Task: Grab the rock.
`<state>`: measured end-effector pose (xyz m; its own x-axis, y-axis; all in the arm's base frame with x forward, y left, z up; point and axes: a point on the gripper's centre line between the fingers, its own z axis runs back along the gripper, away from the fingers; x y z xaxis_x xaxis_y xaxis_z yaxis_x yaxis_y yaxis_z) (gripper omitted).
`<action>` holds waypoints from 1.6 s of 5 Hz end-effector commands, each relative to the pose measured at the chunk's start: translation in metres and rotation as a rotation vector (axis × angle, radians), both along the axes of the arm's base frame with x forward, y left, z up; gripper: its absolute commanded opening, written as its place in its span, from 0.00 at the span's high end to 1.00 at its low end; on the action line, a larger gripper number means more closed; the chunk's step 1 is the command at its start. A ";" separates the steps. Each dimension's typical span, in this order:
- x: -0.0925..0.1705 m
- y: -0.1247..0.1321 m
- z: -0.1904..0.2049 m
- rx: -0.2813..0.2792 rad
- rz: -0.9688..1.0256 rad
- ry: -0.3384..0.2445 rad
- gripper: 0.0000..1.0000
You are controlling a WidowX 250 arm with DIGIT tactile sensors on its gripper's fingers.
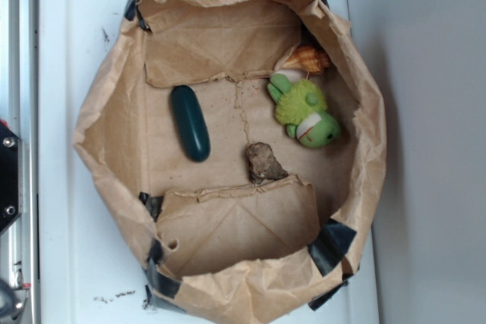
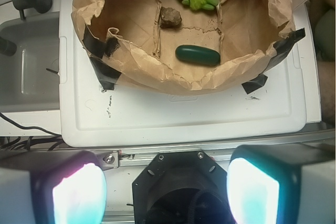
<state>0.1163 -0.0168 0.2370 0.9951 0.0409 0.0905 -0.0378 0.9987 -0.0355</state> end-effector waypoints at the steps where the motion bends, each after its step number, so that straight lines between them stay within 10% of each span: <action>1: 0.000 0.000 0.000 0.000 0.000 0.000 0.00; 3: 0.100 0.023 -0.024 0.007 -0.093 -0.196 0.00; 6: 0.227 0.028 -0.139 0.119 -0.102 -0.120 0.00; 8: 0.178 0.001 -0.161 0.133 -0.214 -0.101 0.00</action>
<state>0.2882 -0.0108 0.0609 0.9796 -0.1609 0.1201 0.1502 0.9842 0.0941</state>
